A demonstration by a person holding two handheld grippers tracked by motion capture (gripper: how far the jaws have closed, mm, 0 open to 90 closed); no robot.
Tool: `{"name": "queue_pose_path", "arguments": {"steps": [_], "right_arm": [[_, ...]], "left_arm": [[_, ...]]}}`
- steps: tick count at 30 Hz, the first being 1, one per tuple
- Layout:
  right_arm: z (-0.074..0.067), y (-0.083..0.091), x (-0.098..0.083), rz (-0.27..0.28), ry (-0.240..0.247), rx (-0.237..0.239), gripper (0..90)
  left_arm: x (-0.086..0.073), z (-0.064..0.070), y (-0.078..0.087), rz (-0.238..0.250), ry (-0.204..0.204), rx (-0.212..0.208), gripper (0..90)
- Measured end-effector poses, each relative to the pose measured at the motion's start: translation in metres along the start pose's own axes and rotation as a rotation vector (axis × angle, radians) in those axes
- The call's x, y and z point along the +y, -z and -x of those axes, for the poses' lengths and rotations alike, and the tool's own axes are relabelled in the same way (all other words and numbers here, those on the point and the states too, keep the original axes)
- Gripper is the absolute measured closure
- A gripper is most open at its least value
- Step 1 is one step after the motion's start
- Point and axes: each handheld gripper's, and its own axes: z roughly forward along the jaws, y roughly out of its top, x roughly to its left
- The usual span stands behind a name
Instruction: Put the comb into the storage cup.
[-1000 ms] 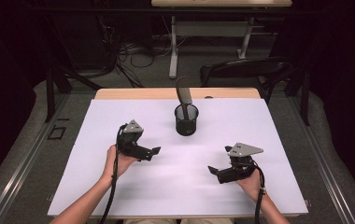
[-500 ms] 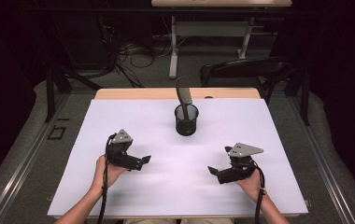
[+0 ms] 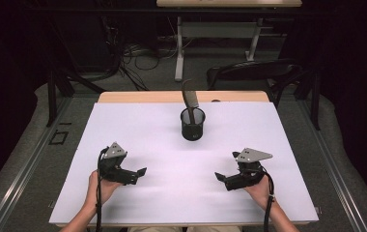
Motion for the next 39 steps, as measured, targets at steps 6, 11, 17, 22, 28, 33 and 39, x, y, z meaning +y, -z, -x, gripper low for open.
{"name": "queue_pose_path", "arguments": {"steps": [6, 11, 17, 22, 28, 33, 39], "right_arm": [[0.001, 0.000, -0.001, -0.001, -0.005, 0.004, 0.0], [0.000, 0.001, -0.001, -0.008, -0.006, 0.001, 0.0], [-0.003, 0.006, -0.003, -0.010, -0.019, -0.001, 0.0], [-0.008, 0.010, -0.003, -0.025, 0.001, 0.007, 0.0], [-0.012, 0.019, -0.011, -0.032, -0.017, 0.024, 0.0], [-0.012, 0.031, -0.022, -0.037, -0.039, 0.023, 0.0], [-0.011, 0.044, -0.035, -0.046, -0.051, 0.001, 0.0]], "left_arm": [[-0.011, -0.001, 0.005, 0.020, 0.017, 0.010, 0.0], [-0.019, 0.001, 0.008, 0.040, 0.028, 0.021, 0.0], [-0.026, 0.003, 0.014, 0.059, 0.026, 0.024, 0.0], [-0.029, 0.004, 0.019, 0.073, 0.015, 0.034, 0.0], [-0.033, 0.006, 0.021, 0.079, 0.013, 0.031, 0.0], [-0.039, 0.009, 0.023, 0.089, 0.013, 0.041, 0.0], [-0.045, 0.013, 0.027, 0.092, 0.000, 0.057, 0.0]]}}
